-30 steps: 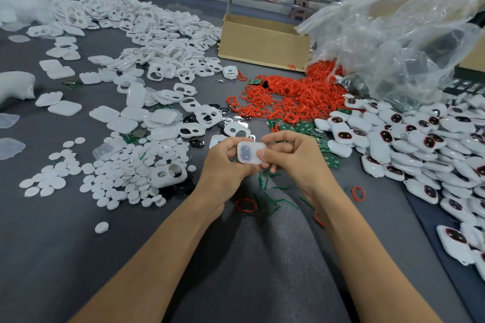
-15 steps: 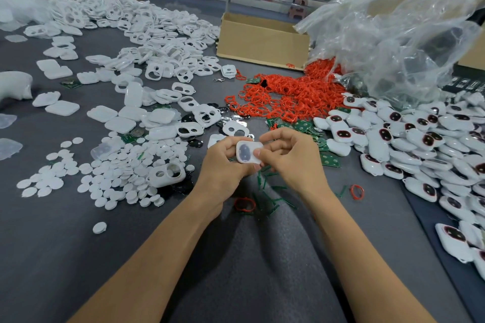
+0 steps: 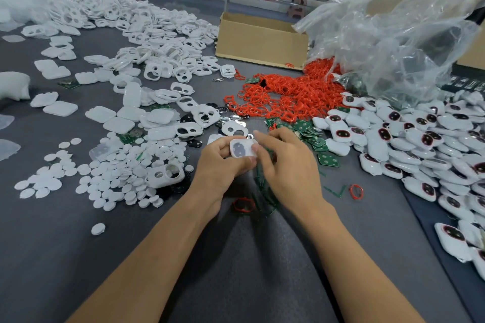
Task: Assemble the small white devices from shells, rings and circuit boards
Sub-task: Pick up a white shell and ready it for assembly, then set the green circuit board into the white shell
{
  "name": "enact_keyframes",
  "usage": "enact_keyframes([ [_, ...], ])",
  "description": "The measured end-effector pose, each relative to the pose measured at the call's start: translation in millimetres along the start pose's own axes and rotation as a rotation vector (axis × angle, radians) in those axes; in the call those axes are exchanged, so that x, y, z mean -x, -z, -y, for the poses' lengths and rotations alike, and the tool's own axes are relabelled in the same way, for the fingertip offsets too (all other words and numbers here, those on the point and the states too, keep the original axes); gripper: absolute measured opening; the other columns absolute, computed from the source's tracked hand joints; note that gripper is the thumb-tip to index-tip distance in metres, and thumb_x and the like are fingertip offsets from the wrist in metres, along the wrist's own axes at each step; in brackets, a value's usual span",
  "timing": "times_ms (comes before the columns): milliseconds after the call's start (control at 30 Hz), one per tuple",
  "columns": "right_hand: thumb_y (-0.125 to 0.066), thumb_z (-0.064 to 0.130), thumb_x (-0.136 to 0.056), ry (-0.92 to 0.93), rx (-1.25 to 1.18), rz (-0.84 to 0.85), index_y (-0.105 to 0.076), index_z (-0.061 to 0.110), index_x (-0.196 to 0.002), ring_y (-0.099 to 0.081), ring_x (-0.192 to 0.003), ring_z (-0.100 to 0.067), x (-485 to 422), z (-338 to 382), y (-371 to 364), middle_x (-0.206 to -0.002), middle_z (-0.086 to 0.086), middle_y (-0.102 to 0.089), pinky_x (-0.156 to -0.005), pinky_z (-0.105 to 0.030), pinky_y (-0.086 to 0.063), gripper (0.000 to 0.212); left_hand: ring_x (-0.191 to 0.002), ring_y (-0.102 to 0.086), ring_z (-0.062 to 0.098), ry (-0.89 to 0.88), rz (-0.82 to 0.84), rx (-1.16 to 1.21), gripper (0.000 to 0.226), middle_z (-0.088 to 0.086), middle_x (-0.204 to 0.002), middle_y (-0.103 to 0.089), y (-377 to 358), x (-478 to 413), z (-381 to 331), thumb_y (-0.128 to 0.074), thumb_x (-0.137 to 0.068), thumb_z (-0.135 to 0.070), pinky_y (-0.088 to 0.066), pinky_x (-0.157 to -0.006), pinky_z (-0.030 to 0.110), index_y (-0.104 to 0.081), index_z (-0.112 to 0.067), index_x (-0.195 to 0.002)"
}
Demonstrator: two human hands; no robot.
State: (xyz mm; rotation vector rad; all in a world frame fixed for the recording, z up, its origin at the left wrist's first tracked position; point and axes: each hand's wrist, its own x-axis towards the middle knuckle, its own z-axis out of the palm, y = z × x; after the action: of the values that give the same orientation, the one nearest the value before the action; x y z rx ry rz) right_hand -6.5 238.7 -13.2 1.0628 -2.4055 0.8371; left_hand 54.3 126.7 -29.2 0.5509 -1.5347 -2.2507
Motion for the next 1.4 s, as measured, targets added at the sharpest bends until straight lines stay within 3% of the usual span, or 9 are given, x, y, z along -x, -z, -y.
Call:
enact_keyframes([
  [100, -0.055, 0.003, -0.088, -0.086, -0.032, -0.011, -0.065, 0.017, -0.123, -0.058, -0.087, -0.028, -6.1, -13.6, 12.8, -0.097, -0.008, -0.062, -0.075, -0.041, -0.047, 0.038, -0.095, -0.070, 0.028, 0.038, 0.013, 0.090, 0.027, 0.016, -0.100, -0.073, 1.8, -1.4, 0.2, -0.066, -0.080, 0.014, -0.059, -0.077, 0.025, -0.065, -0.004, -0.100],
  [167, -0.053, -0.004, -0.081, -0.212, 0.084, -0.020, -0.067, 0.017, -0.118, -0.058, -0.095, -0.028, -9.3, -35.2, 28.9, -0.105, -0.010, -0.064, -0.079, -0.038, -0.047, 0.045, -0.103, -0.068, 0.033, 0.039, 0.025, 0.061, 0.028, 0.018, -0.107, -0.071, 3.1, -2.0, 1.3, -0.067, -0.080, 0.013, -0.059, -0.082, 0.029, -0.065, -0.004, -0.102],
  [267, -0.053, -0.004, -0.074, -0.388, 0.264, 0.112, -0.071, 0.018, -0.109, -0.057, -0.100, -0.036, -5.7, -65.6, 49.1, -0.109, -0.013, -0.067, -0.081, -0.040, -0.050, 0.045, -0.110, -0.065, 0.036, 0.030, 0.029, -0.008, 0.033, 0.017, -0.110, -0.070, 3.6, -2.3, 1.8, -0.069, -0.079, 0.013, -0.053, -0.097, 0.042, -0.065, -0.009, -0.103],
  [367, -0.051, -0.005, -0.070, -0.463, 0.284, 0.281, -0.070, 0.018, -0.111, -0.055, -0.106, -0.036, -1.4, -77.3, 50.2, -0.111, -0.014, -0.068, -0.082, -0.042, -0.052, 0.051, -0.111, -0.064, 0.035, 0.022, 0.031, -0.042, 0.035, 0.016, -0.112, -0.069, 4.2, -2.4, 2.6, -0.070, -0.079, 0.012, -0.051, -0.100, 0.046, -0.065, -0.012, -0.103],
  [467, -0.050, -0.005, -0.077, -0.493, 0.239, 0.225, -0.069, 0.017, -0.110, -0.058, -0.105, -0.033, -1.5, -84.8, 45.6, -0.112, -0.012, -0.068, -0.081, -0.042, -0.052, 0.044, -0.111, -0.064, 0.035, 0.017, 0.040, -0.057, 0.034, 0.016, -0.113, -0.069, 5.1, -2.4, 2.8, -0.070, -0.079, 0.012, -0.052, -0.098, 0.045, -0.066, -0.012, -0.103],
  [667, -0.055, 0.002, -0.087, -0.503, 0.144, 0.130, -0.068, 0.011, -0.109, -0.060, -0.097, -0.032, -2.0, -91.1, 43.3, -0.105, -0.015, -0.069, -0.083, -0.040, -0.050, 0.028, -0.108, -0.066, 0.034, 0.003, 0.048, -0.074, 0.036, 0.014, -0.110, -0.070, 4.9, -1.6, 3.1, -0.070, -0.078, 0.013, -0.053, -0.096, 0.044, -0.066, -0.013, -0.103],
  [933, -0.067, 0.013, -0.083, -0.491, 0.272, 0.112, -0.070, 0.011, -0.109, -0.059, -0.101, -0.033, -1.5, -89.8, 40.3, -0.105, -0.015, -0.068, -0.083, -0.040, -0.049, 0.026, -0.105, -0.068, 0.031, -0.013, 0.046, -0.117, 0.039, 0.010, -0.106, -0.073, 5.6, -2.5, 4.3, -0.073, -0.076, 0.010, -0.053, -0.096, 0.042, -0.067, -0.016, -0.103],
  [1233, -0.071, 0.005, -0.078, -0.547, 0.149, 0.025, -0.074, 0.000, -0.084, -0.064, -0.087, -0.034, -1.9, -89.0, 42.9, -0.084, -0.019, -0.071, -0.080, -0.042, -0.052, 0.007, -0.104, -0.068, 0.027, -0.018, 0.039, -0.155, 0.040, 0.007, -0.105, -0.073, 5.9, -3.7, 5.1, -0.075, -0.075, 0.008, -0.055, -0.094, 0.038, -0.067, -0.015, -0.107],
  [1400, -0.070, 0.004, -0.082, -0.304, -0.123, -0.078, -0.072, 0.008, -0.092, -0.062, -0.074, -0.012, -9.8, -55.9, 39.6, -0.087, -0.004, -0.071, -0.078, -0.021, -0.050, 0.011, -0.101, -0.069, 0.021, -0.023, 0.044, -0.182, 0.044, 0.004, -0.104, -0.073, 5.9, -2.6, 4.6, -0.077, -0.074, 0.006, -0.056, -0.091, 0.033, -0.067, -0.014, -0.112],
])
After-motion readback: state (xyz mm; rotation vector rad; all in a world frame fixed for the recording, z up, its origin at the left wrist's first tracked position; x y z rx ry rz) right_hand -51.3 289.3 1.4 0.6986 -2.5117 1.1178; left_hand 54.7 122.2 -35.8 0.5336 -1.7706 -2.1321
